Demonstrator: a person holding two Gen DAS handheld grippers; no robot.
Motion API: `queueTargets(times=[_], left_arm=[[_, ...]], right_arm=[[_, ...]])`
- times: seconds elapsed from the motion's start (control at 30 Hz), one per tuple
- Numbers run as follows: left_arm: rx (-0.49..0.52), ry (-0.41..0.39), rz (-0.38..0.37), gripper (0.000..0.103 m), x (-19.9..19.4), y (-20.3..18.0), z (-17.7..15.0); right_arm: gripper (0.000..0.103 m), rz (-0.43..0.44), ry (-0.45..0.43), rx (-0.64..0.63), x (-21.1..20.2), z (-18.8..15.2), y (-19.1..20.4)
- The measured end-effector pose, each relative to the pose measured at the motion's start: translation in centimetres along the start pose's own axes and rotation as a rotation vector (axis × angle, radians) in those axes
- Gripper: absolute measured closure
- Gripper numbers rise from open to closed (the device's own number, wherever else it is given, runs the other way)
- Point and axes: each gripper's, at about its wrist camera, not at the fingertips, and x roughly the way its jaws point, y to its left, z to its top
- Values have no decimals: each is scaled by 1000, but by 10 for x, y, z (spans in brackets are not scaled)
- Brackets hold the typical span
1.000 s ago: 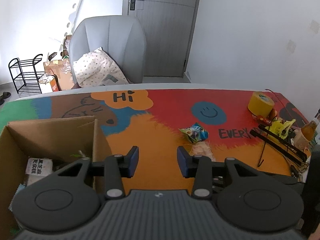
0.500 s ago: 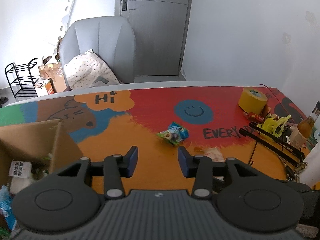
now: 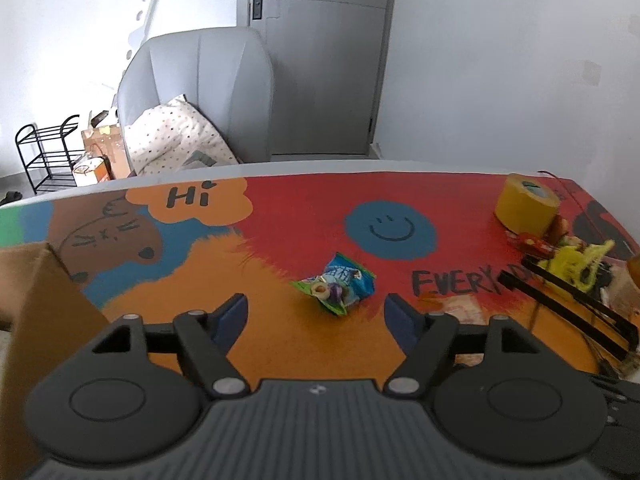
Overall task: Organize snacks
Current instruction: 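Grasp the clear bread-stick bag with the right tool, then grasp the small blue-green packet with the left tool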
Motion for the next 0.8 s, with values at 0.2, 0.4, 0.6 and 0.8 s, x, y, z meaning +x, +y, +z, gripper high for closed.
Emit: queueTargets(times=[0.2, 0.4, 0.6, 0.8], left_arm=[[-8, 11, 21, 29, 27, -1, 2], [-22, 27, 7, 28, 45, -4, 6], [-20, 29, 17, 29, 56, -10, 4], [-15, 19, 24, 63, 50, -10, 1]], right_arm=[[70, 15, -2, 1, 4, 4, -4], [70, 38, 2, 9, 6, 7, -9], [70, 47, 0, 12, 6, 7, -11], [70, 16, -12, -16, 9, 7, -4]])
